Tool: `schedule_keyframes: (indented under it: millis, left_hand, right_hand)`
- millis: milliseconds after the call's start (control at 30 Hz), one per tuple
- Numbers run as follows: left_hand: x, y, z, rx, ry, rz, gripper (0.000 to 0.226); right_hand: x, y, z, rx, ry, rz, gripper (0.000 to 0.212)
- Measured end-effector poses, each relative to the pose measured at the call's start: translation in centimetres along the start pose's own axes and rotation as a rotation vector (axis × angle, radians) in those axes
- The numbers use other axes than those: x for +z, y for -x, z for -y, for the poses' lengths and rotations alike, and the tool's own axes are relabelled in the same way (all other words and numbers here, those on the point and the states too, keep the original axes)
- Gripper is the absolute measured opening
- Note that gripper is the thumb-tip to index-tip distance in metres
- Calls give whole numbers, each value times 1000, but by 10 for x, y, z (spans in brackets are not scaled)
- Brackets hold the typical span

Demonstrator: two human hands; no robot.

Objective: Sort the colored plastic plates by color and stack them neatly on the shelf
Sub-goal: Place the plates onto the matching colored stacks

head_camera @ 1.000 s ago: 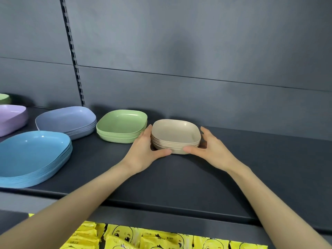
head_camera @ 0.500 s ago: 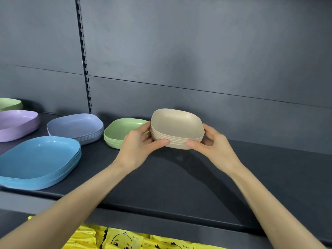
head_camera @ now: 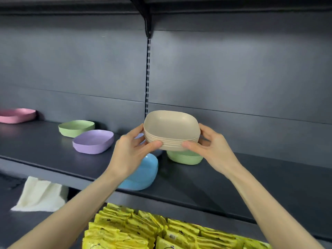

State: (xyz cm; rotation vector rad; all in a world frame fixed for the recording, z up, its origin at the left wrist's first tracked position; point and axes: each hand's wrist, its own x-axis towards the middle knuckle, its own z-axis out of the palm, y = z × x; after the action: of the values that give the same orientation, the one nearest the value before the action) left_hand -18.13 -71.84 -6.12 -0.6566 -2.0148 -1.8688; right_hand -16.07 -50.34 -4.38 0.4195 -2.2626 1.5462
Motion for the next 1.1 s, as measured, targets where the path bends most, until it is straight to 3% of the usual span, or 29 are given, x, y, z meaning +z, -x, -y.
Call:
schedule_keyframes:
  millis: [200,633,800,1100]
  left_hand:
    - [-116,34,-5,4,-48,-22,42]
    - [-304,12,14,21,-123,-178,49]
    - [-362,-16,45,-3,-167,-228,53]
    - [-476,-63,103,-43,-219,-259,48]
  right_hand:
    - [113,6,36,12,-74,18,55]
    - [288,-68,93,-67,-74,57,78]
    - [347,-118,86,-72,-64,94,61]
    - [472,-204,68,-53,-91,157,58]
